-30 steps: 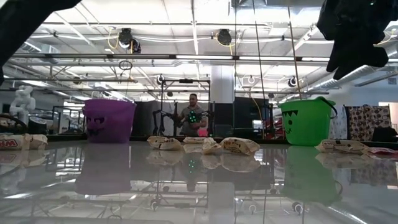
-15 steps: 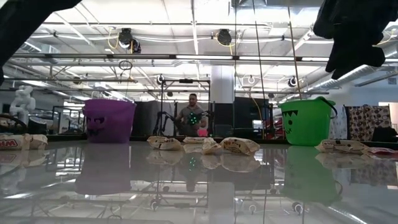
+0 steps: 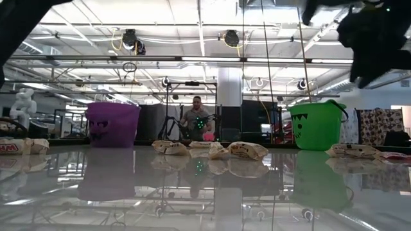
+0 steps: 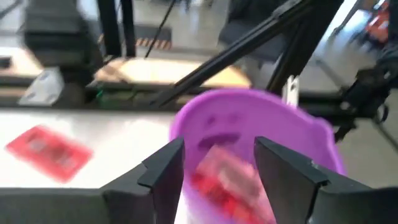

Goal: Sort candy by brand, put in halloween buckets
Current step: Put the red candy into the bottom violet bucket

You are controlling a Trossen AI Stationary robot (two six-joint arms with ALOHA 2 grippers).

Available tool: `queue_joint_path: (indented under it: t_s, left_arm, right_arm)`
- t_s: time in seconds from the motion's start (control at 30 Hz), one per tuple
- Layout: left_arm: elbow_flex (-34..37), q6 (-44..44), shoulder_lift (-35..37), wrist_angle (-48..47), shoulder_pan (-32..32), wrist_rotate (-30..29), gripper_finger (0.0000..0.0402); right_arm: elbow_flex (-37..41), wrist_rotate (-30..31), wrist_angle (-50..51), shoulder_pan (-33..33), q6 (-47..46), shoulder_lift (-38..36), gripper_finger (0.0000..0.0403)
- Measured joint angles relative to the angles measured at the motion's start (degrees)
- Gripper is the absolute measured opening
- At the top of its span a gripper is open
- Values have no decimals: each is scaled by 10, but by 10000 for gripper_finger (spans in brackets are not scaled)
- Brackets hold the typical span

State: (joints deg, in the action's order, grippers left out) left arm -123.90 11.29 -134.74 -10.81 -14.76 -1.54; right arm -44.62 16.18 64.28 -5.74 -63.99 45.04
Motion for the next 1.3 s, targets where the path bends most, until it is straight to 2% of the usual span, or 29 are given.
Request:
queue_joint_path:
  t_s: [0.1, 0.23, 0.4, 0.47, 0.53, 0.63, 0.73, 0.97, 1.1, 1.3]
  left_arm:
    - [0, 0, 35, -94, 11, 0, 200]
    - [0, -2, 84, -229, 24, -5, 200]
    - [-1, -9, 125, -378, 29, -94, 200]
    - [-1, -14, 131, -408, 29, -128, 200]
    - [-1, -15, 136, -428, 29, -150, 200]
    - [-1, -15, 139, -436, 29, -154, 200]
    - [0, -15, 138, -438, 29, -154, 200]
    - [6, -11, 138, -440, 29, -154, 200]
    - [6, -10, 138, -436, 29, -155, 200]
    - [6, 5, 138, -436, 29, -155, 200]
  right_arm:
    - [5, -23, 39, -8, -85, 3, 155]
    - [36, -29, 31, -19, -129, 10, 155]
    - [46, -11, 20, -14, -132, 68, 155]
    - [46, -13, 21, -6, -112, 98, 155]
    - [46, -27, 10, 0, -59, 135, 155]
    - [47, -48, 2, 2, 28, 192, 155]
    - [47, -66, 4, 1, 79, 250, 155]
    - [47, -125, -3, 2, 131, 344, 155]
    - [65, -152, -70, 7, 165, 381, 155]
    - [90, -177, -97, 54, 192, 414, 137]
